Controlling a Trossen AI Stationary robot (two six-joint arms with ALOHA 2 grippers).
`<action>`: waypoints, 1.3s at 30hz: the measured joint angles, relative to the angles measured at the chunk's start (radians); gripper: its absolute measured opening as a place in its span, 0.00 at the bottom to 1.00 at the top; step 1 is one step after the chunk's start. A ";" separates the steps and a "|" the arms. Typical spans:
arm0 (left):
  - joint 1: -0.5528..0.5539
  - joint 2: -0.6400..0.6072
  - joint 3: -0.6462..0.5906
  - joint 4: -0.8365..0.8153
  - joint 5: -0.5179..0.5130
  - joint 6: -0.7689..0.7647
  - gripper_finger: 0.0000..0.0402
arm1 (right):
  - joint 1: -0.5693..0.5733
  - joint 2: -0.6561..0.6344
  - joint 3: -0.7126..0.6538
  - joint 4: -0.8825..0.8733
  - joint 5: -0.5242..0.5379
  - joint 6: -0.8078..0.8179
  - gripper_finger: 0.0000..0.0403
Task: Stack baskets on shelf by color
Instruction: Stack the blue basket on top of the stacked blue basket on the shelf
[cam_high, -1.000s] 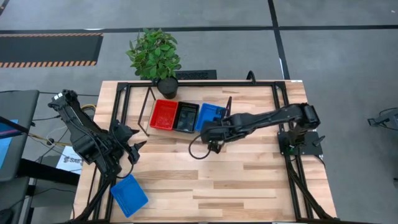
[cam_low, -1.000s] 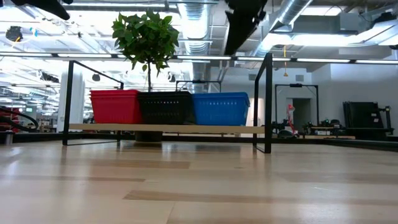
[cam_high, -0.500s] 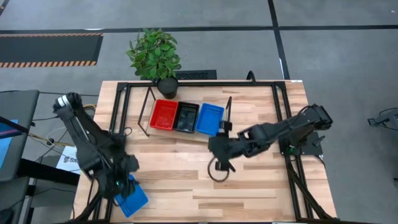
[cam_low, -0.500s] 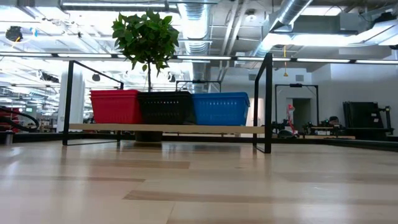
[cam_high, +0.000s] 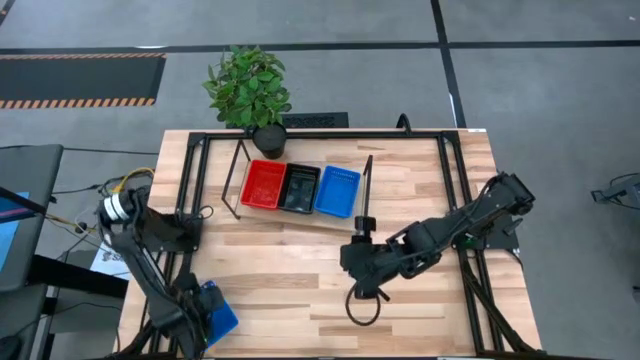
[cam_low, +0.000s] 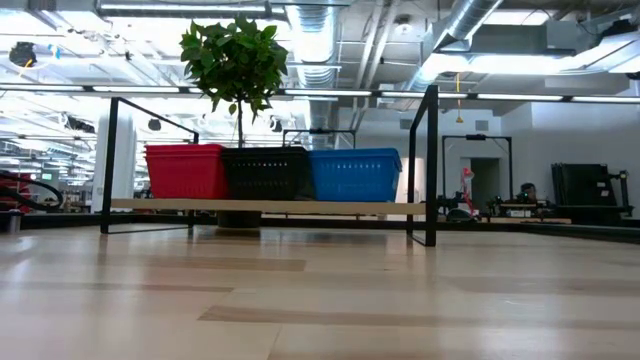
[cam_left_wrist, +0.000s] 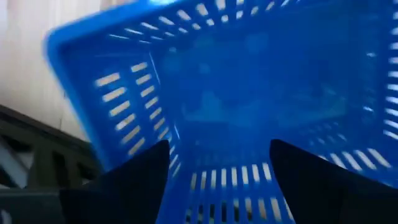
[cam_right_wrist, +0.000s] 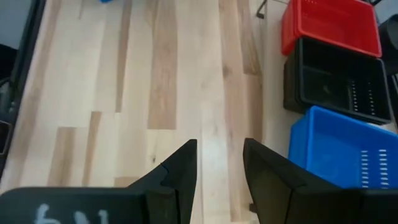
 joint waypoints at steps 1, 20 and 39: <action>-0.002 0.019 0.000 0.006 -0.005 0.000 0.66 | 0.006 0.000 0.000 0.002 0.000 0.001 0.37; 0.354 0.100 -0.008 0.331 -0.541 0.543 0.66 | 0.059 0.000 0.000 0.016 0.008 0.075 0.35; 0.609 -0.013 0.204 0.365 -0.318 1.017 0.66 | 0.079 0.039 0.002 0.078 0.014 0.128 0.35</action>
